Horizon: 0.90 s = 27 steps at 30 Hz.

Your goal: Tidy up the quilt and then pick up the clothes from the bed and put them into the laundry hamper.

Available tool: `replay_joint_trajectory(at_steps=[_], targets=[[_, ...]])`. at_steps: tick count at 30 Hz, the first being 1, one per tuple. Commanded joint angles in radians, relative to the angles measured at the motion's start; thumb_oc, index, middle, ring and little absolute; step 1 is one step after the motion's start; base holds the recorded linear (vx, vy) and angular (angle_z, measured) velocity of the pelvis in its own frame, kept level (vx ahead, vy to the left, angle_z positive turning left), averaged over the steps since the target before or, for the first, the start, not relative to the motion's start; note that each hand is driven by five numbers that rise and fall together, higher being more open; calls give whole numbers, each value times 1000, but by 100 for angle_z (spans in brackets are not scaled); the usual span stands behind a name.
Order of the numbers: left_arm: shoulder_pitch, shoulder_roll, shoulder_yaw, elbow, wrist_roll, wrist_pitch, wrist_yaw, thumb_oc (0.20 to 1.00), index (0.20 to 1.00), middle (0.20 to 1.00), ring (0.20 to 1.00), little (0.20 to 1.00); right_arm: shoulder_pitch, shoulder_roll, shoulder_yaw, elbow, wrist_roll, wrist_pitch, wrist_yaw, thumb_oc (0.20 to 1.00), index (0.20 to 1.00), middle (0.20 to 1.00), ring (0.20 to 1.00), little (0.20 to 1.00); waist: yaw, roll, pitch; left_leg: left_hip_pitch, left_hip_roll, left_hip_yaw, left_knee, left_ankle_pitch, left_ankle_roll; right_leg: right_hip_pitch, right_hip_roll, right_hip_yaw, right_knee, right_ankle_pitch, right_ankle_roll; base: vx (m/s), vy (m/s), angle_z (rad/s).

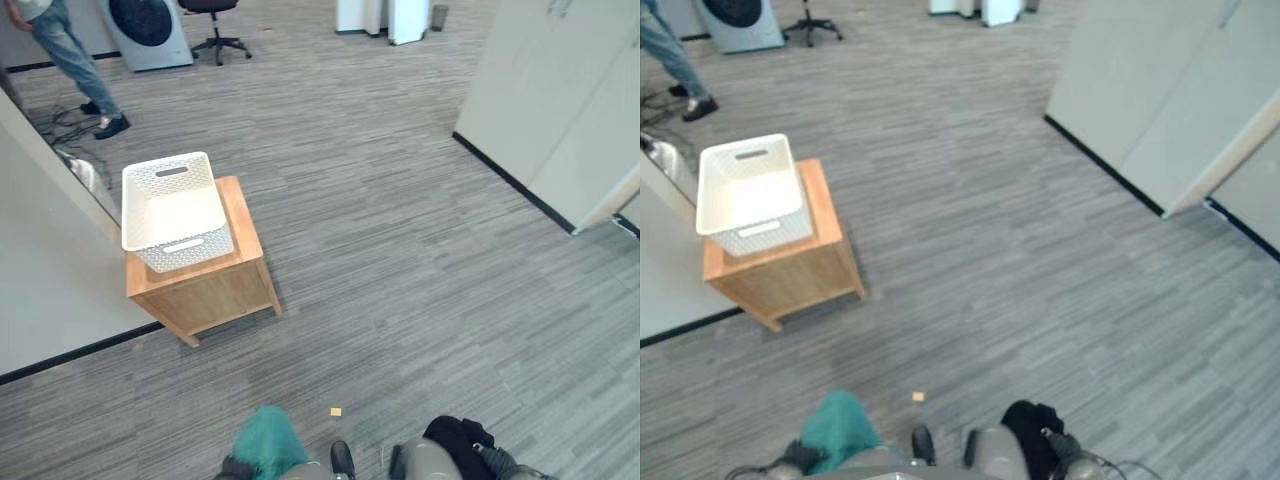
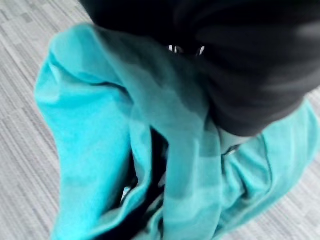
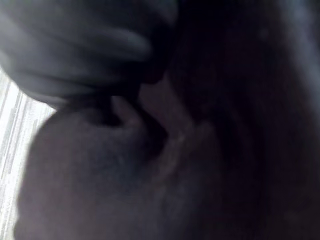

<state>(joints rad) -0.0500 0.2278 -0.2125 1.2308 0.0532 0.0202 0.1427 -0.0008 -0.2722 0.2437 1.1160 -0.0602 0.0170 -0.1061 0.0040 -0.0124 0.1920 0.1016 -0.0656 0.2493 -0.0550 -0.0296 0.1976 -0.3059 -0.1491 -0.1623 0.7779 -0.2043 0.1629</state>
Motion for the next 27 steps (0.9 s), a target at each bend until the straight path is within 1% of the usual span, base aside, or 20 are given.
replay_joint_trajectory(at_steps=[1, 2, 3, 4, 7, 8, 9, 10, 13, 14, 16, 18, 19, 20, 21, 23, 24, 25, 26, 27], targets=[[-62, 45, -6, -7, 26, -31, 33, 200, 200, 200, 200, 200, -30, -34, -9, -22, 42, -21, -3, 200, 200, 200, 200, 200, -25, -28, 56, 71, 95, -73, -32, -53, -222, 169, 25, 44, -648, 189, 20, 428, -176, 115], [-62, 45, -6, -7, 26, -31, 33, 200, 200, 200, 200, 200, -30, -34, -9, -22, 42, -21, -3, 200, 200, 200, 200, 200, -25, -28, 56, 70, 95, -73, -32, -52, -222, 170, 26, 43, -653, 192, 20, 447, -175, 141], [-75, 43, -11, -5, 33, -38, 37, 200, 200, 200, 200, 200, -28, -34, -9, -11, 47, -20, -1, 200, 200, 200, 200, 200, -46, -36, 53, 98, 100, -103, -32, -81, -237, 148, 31, 127, -745, 223, 33, 451, -187, 98], [-80, 44, -14, -5, 47, -35, 35, 200, 200, 200, 200, 200, -28, -33, -7, -7, 43, -15, 2, 200, 200, 200, 200, 200, -52, -42, 48, 113, 111, -105, -32, -94, -248, 134, 29, 150, -780, 237, 50, 932, -350, 66], [-64, 32, -3, 5, 30, -48, 35, 200, 200, 200, 200, 200, -26, -34, 12, 19, 25, -14, 17, 200, 200, 200, 200, 200, -54, -43, 35, 149, 145, -152, 65, -129, -261, 120, 47, 174, -700, 237, 44, 661, -288, 75], [-54, 22, 0, 7, 13, -46, 34, 200, 200, 200, 200, 200, -28, -38, 25, 27, 12, -18, 21, 200, 200, 200, 200, 200, -42, -41, 35, 73, 180, -154, 300, -40, -277, 168, 61, 158, -683, 213, -10, 399, -247, 64], [-53, 22, -1, 7, 13, -46, 34, 200, 200, 200, 200, 200, -28, -38, 24, 27, 12, -18, 21, 200, 200, 200, 200, 200, -46, -40, 33, 66, 182, -158, 308, -44, -277, 166, 62, 154, -683, 213, -11, 640, -527, 98], [-55, 23, -10, -16, 3, -40, 38, 200, 200, 200, 200, 200, -37, -57, 22, 21, 25, -21, 6, 200, 200, 200, 200, 200, -23, -57, 66, -77, 206, -169, 583, 49, -267, 249, 69, 106, -711, 183, -61, 357, -401, 74], [-62, 30, -20, -28, 2, -34, 45, 200, 200, 200, 200, 200, -51, -71, 18, 17, 30, -14, 1, 200, 200, 200, 200, 200, -2, -84, 91, -200, 231, -89, 679, 39, -251, 310, 58, 67, -733, 152, -86, 372, -258, 82], [-62, 29, -24, -34, 0, -36, 47, 200, 200, 200, 200, 200, -62, -80, 19, 19, 34, -15, -2, 200, 200, 200, 200, 200, 13, -82, 96, -281, 198, -24, 591, 6, -250, 379, 63, 41, -764, 120, -87, 336, -51, 25], [-52, 29, -21, -42, -1, -36, 45, 200, 200, 200, 200, 200, -62, -84, 19, 16, 35, -16, 0, 200, 200, 200, 200, 200, 20, -78, 86, -308, 185, 17, 513, 1, -245, 411, 68, 34, -780, 102, -82, 478, 6, 27], [-32, 31, -12, -38, 12, -33, 43, 200, 200, 200, 200, 200, -58, -87, 10, 12, 33, -23, -3, 200, 200, 200, 200, 200, 32, -54, 54, -293, 163, 138, 223, 25, -264, 470, 77, -2, -781, 43, -54, 647, 113, 37], [-30, 31, -12, -39, 13, -33, 42, 200, 200, 200, 200, 200, -56, -87, 10, 12, 33, -23, -3, 200, 200, 200, 200, 200, 30, -59, 56, -279, 151, 138, 207, 26, -262, 478, 69, -4, -780, 36, -50, 701, 146, 64], [-9, 32, 5, -7, 27, -20, 33, 200, 200, 200, 200, 200, -55, -82, 3, 15, 27, -23, 1, 200, 200, 200, 200, 200, 22, -54, 36, -236, 162, 227, 129, 30, -251, 496, 81, -38, -720, -4, -33, 613, 167, 62], [-1, 31, 7, 5, 34, -18, 32, 200, 200, 200, 200, 200, -49, -72, 8, 13, 21, -24, 3, 200, 200, 200, 200, 200, 25, -57, 30, -213, 145, 222, 119, 21, -227, 500, 82, -52, -659, 0, -24, 776, 249, 63], [-2, 32, 4, 20, 40, -12, 26, 200, 200, 200, 200, 200, -43, -48, 6, 13, 23, -30, 4, 200, 200, 200, 200, 200, 21, -67, 34, -169, 100, 193, 92, -9, -187, 431, 48, -74, -375, 103, 46, 392, 185, 36], [-2, 32, 4, 20, 40, -12, 26, 200, 200, 200, 200, 200, -43, -48, 6, 14, 23, -30, 4, 200, 200, 200, 200, 200, 20, -69, 33, -169, 96, 193, 90, -9, -185, 426, 44, -74, -367, 99, 48, 406, 124, 53], [-10, 43, 5, 24, 55, -8, 29, 200, 200, 200, 200, 200, -44, -31, 3, -4, 23, -29, 8, 200, 200, 200, 200, 200, -8, -68, 53, -85, 88, 185, 48, -25, -164, 324, -2, -67, -143, 249, 95, 308, 74, 64], [-10, 43, 6, 24, 55, -8, 29, 200, 200, 200, 200, 200, -45, -31, 3, -5, 23, -28, 8, 200, 200, 200, 200, 200, -7, -70, 53, -85, 86, 186, 46, -25, -163, 320, -4, -66, -138, 246, 95, 574, 55, 79], [-23, 56, 0, 20, 55, 0, 30, 200, 200, 200, 200, 200, -49, -22, 10, -25, 15, -25, 7, 200, 200, 200, 200, 200, -21, -40, 76, -30, 128, 157, -3, -5, -162, 196, -6, -42, -19, 273, 66, 369, -40, 83]])
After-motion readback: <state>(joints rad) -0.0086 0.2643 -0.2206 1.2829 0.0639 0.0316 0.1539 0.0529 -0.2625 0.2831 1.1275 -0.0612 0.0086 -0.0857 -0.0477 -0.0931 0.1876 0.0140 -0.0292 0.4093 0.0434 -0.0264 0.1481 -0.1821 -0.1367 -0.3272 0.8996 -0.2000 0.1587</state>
